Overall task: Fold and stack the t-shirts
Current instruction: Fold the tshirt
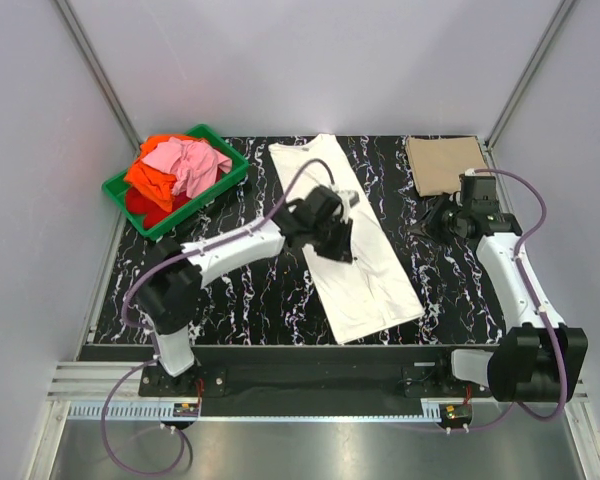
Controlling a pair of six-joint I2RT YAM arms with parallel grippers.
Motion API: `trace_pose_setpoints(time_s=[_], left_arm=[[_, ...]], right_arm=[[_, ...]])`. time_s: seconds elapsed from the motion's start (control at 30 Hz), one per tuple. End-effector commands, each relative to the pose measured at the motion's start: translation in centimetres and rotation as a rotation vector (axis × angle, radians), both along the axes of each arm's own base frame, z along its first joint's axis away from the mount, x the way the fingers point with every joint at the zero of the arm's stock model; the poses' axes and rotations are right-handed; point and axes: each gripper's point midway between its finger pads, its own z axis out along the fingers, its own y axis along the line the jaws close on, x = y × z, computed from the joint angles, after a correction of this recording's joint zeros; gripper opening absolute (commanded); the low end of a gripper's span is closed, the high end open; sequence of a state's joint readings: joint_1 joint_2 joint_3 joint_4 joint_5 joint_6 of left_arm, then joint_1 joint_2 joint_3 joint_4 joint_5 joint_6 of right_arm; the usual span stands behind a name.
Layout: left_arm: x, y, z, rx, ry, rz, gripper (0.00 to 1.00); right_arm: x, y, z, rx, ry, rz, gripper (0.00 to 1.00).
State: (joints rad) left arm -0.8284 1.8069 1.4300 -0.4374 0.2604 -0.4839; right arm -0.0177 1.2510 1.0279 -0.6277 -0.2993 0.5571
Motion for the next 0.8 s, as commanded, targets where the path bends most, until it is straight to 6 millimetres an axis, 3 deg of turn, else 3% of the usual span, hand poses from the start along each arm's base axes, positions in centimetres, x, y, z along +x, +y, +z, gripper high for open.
trace_pose_setpoints(time_s=[0.0,0.07,0.17,0.23,0.37,0.4,0.43,0.47,0.67,0.73,0.77], left_arm=[[-2.5,-0.5,-3.5,-0.012,0.077,0.007,0.18],[-4.2,-1.2,-4.6,-0.015,0.101,-0.006,0.18],[-6.1,-0.1,-7.3,0.052,0.148,0.026,0.19],[-6.7,1.7,-9.0,0.111,0.154,0.059,0.19],[-7.7,6.6,-10.9,0.259,0.146,0.153,0.2],[-8.5,8.7,-12.2,0.318,0.157,0.184,0.2],[-8.9,9.9,-12.5,0.345,0.156,0.209,0.2],[-9.4,12.5,-12.9,0.391,0.134,0.267,0.21],[-10.9,20.5,-13.0,0.538,0.087,0.413,0.26],[-10.3,22.2,-12.5,0.563,0.077,0.463,0.26],[-9.8,22.6,-11.3,0.563,0.049,0.465,0.27]], right_arm=[[0.0,-0.4,3.6,-0.042,-0.082,0.017,0.25],[-0.1,-0.3,3.9,-0.038,-0.09,0.019,0.25],[-0.2,-0.1,3.9,-0.036,-0.089,0.041,0.26],[-0.2,-0.2,4.0,-0.05,-0.086,0.045,0.27],[-0.4,-0.5,3.5,-0.07,-0.061,0.051,0.28],[-0.5,-0.3,3.3,-0.06,-0.052,0.056,0.28],[-0.6,-0.2,3.1,-0.052,-0.046,0.059,0.28],[-0.8,0.0,2.8,-0.041,-0.035,0.063,0.28],[-1.1,0.5,0.9,-0.01,0.009,0.046,0.28],[-1.6,2.2,-0.3,0.005,0.033,0.08,0.28],[-1.9,3.0,-0.7,0.008,0.044,0.099,0.28]])
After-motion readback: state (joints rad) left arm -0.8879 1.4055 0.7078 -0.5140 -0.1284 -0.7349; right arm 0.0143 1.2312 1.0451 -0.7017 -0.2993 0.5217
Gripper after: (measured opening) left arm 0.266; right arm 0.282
